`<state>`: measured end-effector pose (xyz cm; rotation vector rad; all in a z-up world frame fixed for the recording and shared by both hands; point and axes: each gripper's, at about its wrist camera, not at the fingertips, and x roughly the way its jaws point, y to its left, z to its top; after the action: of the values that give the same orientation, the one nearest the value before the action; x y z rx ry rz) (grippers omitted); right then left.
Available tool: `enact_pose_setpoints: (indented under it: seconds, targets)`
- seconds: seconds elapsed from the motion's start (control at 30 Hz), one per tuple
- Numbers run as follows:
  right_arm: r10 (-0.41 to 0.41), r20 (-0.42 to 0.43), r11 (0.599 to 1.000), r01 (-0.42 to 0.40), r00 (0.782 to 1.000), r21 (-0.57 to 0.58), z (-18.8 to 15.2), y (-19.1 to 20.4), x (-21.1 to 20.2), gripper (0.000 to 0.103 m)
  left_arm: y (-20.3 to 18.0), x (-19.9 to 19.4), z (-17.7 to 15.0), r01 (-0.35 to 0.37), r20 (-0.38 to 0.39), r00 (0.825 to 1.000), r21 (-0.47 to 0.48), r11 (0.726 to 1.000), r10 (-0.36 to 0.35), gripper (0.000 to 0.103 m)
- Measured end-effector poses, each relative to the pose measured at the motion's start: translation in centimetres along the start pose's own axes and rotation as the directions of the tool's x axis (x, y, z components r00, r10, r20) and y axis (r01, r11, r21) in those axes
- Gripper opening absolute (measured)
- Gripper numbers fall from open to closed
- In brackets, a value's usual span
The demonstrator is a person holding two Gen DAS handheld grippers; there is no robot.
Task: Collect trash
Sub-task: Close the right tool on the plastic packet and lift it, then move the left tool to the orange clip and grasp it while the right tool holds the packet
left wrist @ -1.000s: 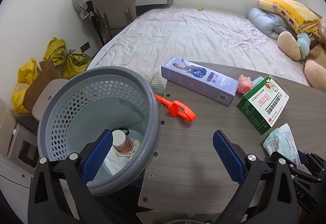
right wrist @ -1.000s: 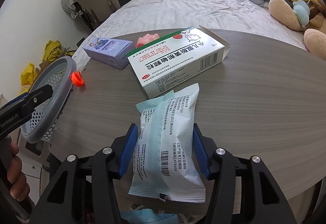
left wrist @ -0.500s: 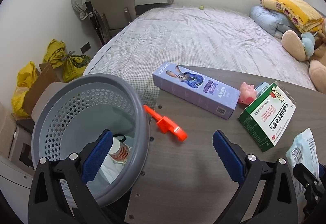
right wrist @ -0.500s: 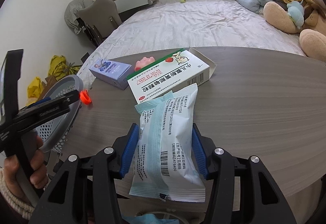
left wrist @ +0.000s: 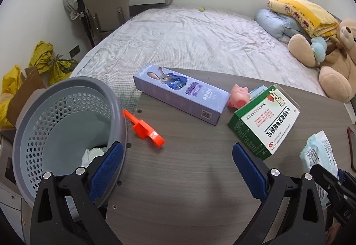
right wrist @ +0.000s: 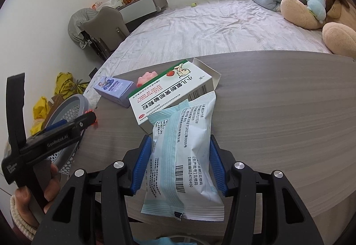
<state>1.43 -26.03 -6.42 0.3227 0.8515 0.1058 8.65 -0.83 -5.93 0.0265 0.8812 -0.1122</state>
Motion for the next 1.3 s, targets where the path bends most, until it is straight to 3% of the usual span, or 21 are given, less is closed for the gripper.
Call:
enact_pose_setpoints:
  seconds: [0.33, 0.53, 0.67, 1.0, 1.3]
  targets:
    - [0.012, 0.025, 0.999, -0.013, 1.0, 0.044, 0.4, -1.7, -0.3, 0.05, -0.5, 1.2, 0.1, 0.036, 0.0, 0.999, 0.01, 0.999, -0.036, 0.097]
    - [0.013, 0.028, 0.998, -0.015, 1.0, 0.064, 0.4, -2.5, -0.3, 0.05, -0.6, 2.2, 0.1, 0.022, -0.029, 0.999, 0.023, 0.999, -0.021, 0.097]
    - [0.019, 0.031, 0.997, -0.022, 0.999, 0.071, 0.5, -2.8, -0.3, 0.05, -0.1, 2.1, 0.1, -0.034, -0.046, 0.998, 0.022, 0.999, 0.035, 0.097]
    - [0.036, 0.029, 0.996, -0.038, 0.999, 0.076, 0.4, -2.8, 0.0, 0.05, 0.8, 1.1, 0.1, 0.138, -0.005, 0.99, 0.032, 0.99, -0.138, 0.097]
    - [0.036, 0.027, 0.996, -0.038, 0.999, 0.081, 0.5, -2.9, 0.2, 0.05, -0.2, 2.7, 0.5, 0.127, -0.028, 0.992, 0.042, 0.991, -0.126, 0.097]
